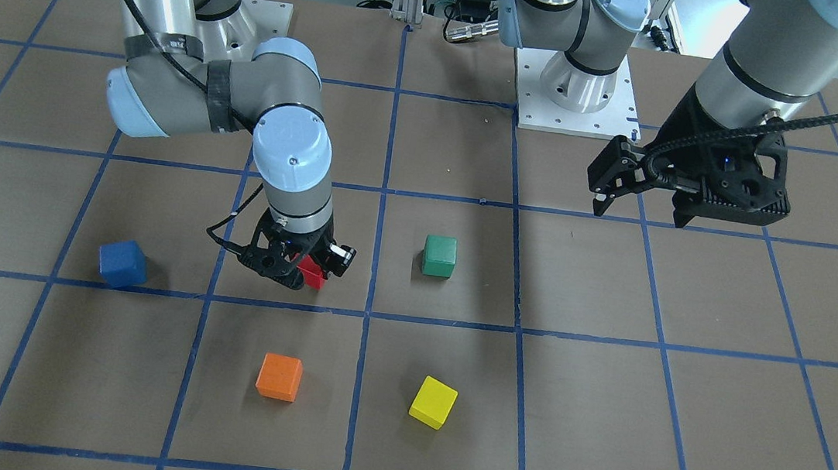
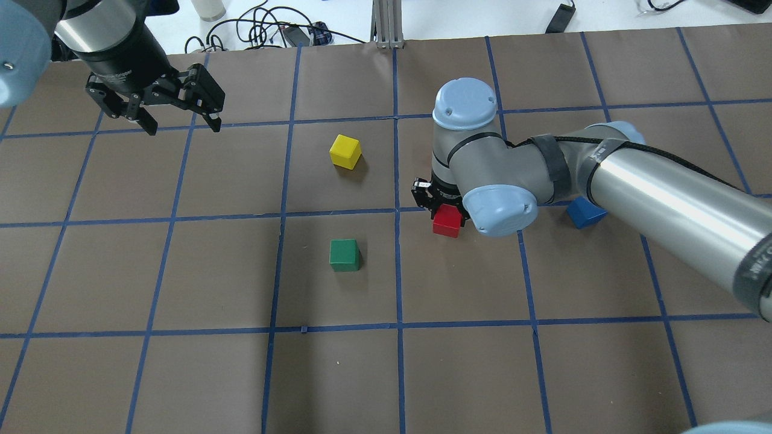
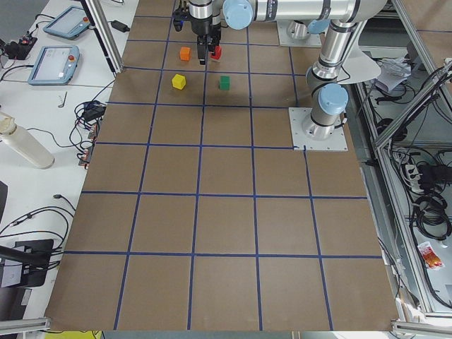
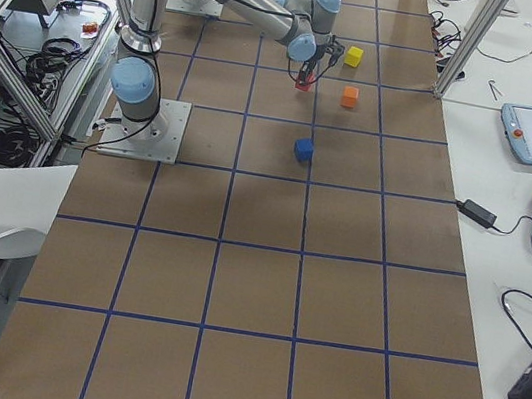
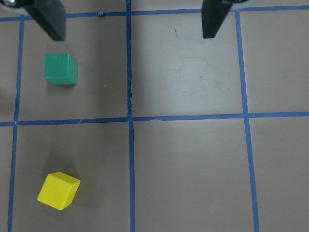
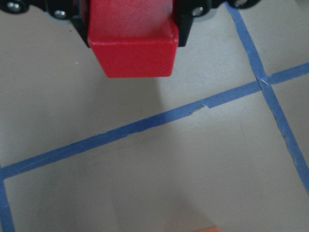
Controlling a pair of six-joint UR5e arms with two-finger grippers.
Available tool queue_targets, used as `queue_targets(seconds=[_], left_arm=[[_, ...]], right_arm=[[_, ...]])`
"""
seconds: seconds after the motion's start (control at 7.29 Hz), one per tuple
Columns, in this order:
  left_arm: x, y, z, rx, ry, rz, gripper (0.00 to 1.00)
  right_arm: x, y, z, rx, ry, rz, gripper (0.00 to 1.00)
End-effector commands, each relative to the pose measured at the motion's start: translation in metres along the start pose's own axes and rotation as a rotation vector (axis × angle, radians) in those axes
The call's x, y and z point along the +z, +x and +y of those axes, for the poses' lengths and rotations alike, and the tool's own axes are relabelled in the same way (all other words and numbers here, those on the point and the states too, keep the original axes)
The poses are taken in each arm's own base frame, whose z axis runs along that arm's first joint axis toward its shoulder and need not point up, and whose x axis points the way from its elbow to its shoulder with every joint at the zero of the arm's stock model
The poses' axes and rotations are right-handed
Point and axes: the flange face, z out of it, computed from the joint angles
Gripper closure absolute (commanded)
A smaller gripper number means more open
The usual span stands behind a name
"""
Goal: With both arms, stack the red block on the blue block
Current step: 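Carry the red cube with the right gripper over the blue cube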
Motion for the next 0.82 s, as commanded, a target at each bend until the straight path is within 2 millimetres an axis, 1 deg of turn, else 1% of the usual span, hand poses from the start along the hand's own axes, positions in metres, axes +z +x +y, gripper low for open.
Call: queue_targets(seconds=[0.0,0.14,0.27,0.41,0.69], left_arm=[[0.0,0.0,0.0,0.0,-0.001,0.0,0.0],[0.001,0.001,0.0,0.001,-0.001,0.002,0.0],[0.001,0.001,0.0,0.001,-0.001,0.0,0.0],[0.001,0.001,0.0,0.001,-0.004,0.0,0.0],[0.008,0.003,0.004,0.001,-0.014,0.004,0.0]], right_arm=[[-0.045,0.061,-0.03,-0.134,0.035,-0.011,0.8],[-0.06,0.097,-0.041,-0.194,0.023,-0.004,0.8],[-0.074,0.132,-0.049,-0.218,0.042,0.014,0.75],[-0.079,0.165,-0.059,-0.292,0.052,0.016,0.72],[-0.073,0.208,-0.074,-0.465,0.044,0.033,0.73]])
